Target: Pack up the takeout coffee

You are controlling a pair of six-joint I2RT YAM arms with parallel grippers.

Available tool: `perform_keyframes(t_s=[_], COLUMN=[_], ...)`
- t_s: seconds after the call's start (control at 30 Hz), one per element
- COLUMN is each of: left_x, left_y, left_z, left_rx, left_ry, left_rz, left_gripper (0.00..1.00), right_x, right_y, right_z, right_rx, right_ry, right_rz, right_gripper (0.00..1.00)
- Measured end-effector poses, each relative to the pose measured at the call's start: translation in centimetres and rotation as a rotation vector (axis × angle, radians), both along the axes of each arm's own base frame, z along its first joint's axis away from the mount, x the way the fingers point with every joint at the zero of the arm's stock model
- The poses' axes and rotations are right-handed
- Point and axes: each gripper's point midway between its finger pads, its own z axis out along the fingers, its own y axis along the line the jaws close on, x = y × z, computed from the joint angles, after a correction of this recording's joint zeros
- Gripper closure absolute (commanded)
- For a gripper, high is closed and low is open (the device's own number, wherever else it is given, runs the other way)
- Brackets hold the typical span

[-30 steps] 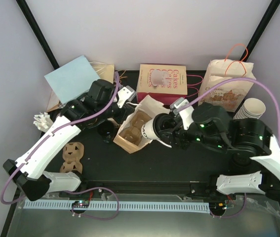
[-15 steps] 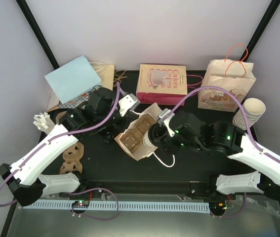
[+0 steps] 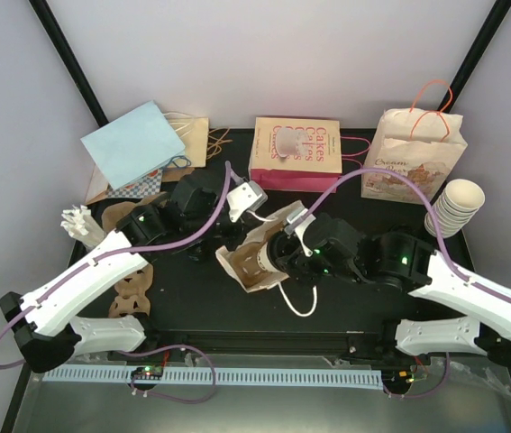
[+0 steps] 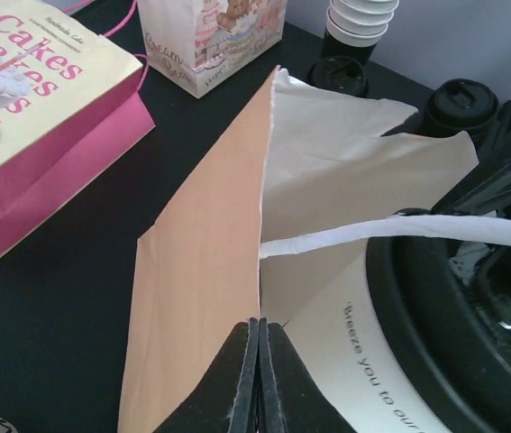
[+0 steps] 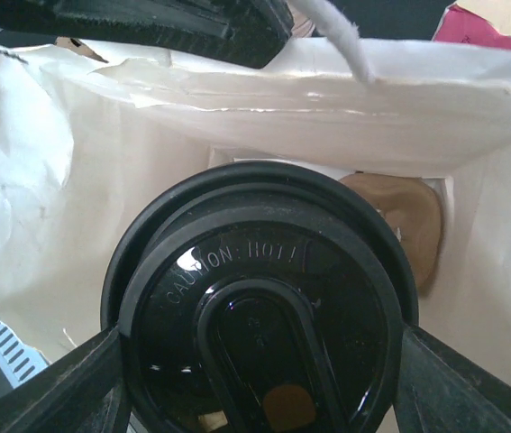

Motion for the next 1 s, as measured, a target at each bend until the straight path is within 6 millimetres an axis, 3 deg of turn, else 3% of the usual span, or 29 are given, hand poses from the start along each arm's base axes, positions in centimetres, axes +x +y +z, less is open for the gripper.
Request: perform_keyframes(t_s=[0.37,0.67,1.0], left_x=[-0.9,-1.9,-2.2], left_y=[-1.1,-1.7,-2.1], left_z=[-0.2,0.4,0.4], left_rx=[-0.007,-0.006,-0.008], left_ry=[-0.01,-0.028,-0.012], left_rz=[-0.022,-0.056,-0.022], left_gripper=[0.99,0.98,0.99], right_x=[-0.1,-1.4,-3.2], right_y=[0.4,0.4,1.8], right_z=[-3.8,-6.4,-9.5], right_rx=[-0.025,-0.046,-0.068], right_ry=[-0.023,-0.055,-0.128], right_rz=[-0.026,-0.028,-0.014], right_gripper=[0.47,0.47,0.47])
